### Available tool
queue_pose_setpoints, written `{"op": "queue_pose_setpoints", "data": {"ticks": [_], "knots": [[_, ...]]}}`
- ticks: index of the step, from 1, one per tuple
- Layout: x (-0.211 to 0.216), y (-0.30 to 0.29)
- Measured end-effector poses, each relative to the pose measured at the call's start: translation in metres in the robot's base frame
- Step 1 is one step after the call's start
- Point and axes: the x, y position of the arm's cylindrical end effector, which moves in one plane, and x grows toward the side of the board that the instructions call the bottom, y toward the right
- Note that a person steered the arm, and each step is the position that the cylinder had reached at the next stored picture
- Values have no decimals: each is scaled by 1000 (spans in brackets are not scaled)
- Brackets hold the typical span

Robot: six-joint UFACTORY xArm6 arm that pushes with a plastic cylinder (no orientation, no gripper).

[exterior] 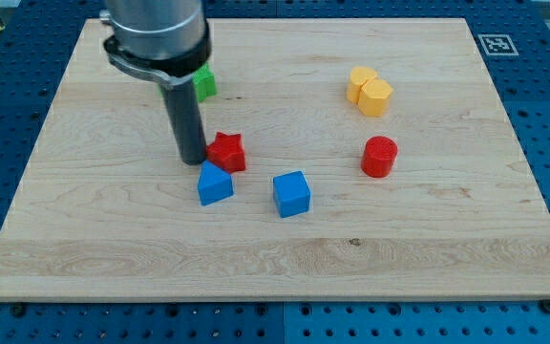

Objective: Move the red star into the red circle

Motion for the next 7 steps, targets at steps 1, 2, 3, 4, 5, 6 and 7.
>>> {"op": "queue_pose_setpoints", "data": {"ticks": [1,2,3,4,5,6,7], "knots": [[4,44],[-4,70],[-4,118],[-4,173],[-3,210],[18,195],[49,183]]}}
